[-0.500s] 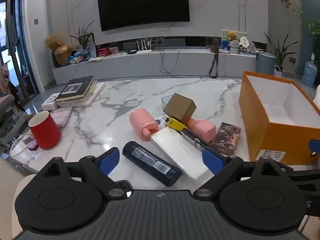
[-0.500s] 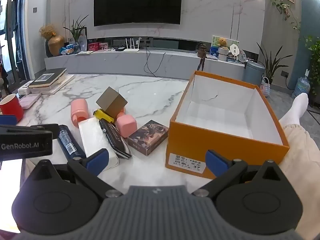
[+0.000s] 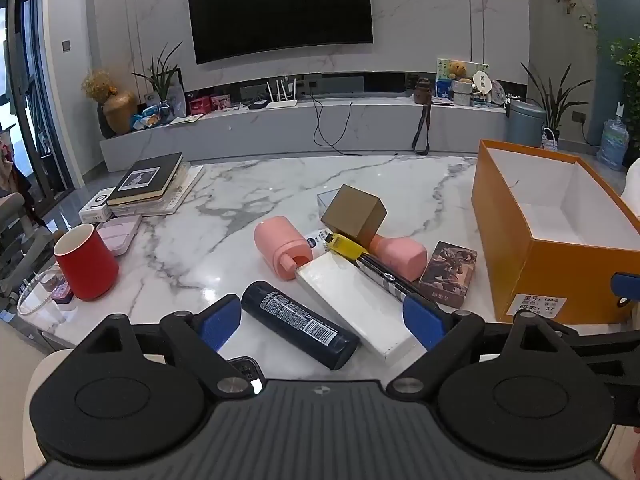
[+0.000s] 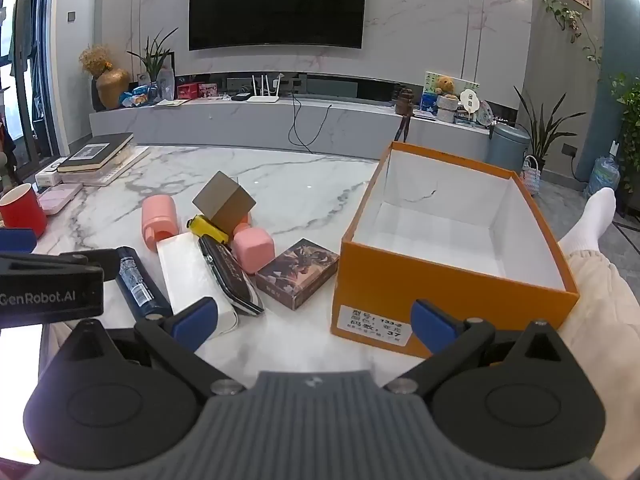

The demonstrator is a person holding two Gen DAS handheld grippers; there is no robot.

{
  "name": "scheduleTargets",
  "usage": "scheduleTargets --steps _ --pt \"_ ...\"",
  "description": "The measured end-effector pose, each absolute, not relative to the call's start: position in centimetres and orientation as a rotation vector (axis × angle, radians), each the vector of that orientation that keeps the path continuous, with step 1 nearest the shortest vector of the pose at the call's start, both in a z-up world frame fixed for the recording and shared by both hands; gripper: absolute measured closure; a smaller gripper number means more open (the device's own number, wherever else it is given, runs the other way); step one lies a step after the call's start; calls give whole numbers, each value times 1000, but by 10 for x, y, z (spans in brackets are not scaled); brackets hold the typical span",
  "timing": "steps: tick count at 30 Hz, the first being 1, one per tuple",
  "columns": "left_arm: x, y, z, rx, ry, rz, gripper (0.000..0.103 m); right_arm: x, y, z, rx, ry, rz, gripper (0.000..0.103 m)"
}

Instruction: Organize rigid objects

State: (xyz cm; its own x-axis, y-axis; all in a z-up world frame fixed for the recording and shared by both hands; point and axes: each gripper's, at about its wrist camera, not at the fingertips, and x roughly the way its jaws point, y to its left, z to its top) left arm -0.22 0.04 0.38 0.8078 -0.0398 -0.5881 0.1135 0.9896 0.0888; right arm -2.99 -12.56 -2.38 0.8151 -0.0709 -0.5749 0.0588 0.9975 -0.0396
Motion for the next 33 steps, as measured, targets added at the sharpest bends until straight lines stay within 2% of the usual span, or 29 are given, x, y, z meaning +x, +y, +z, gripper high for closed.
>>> scheduleTargets --steps 33 --pt "-3 1 2 127 623 -84 0 -29 -126 -28 -24 621 -72 2"
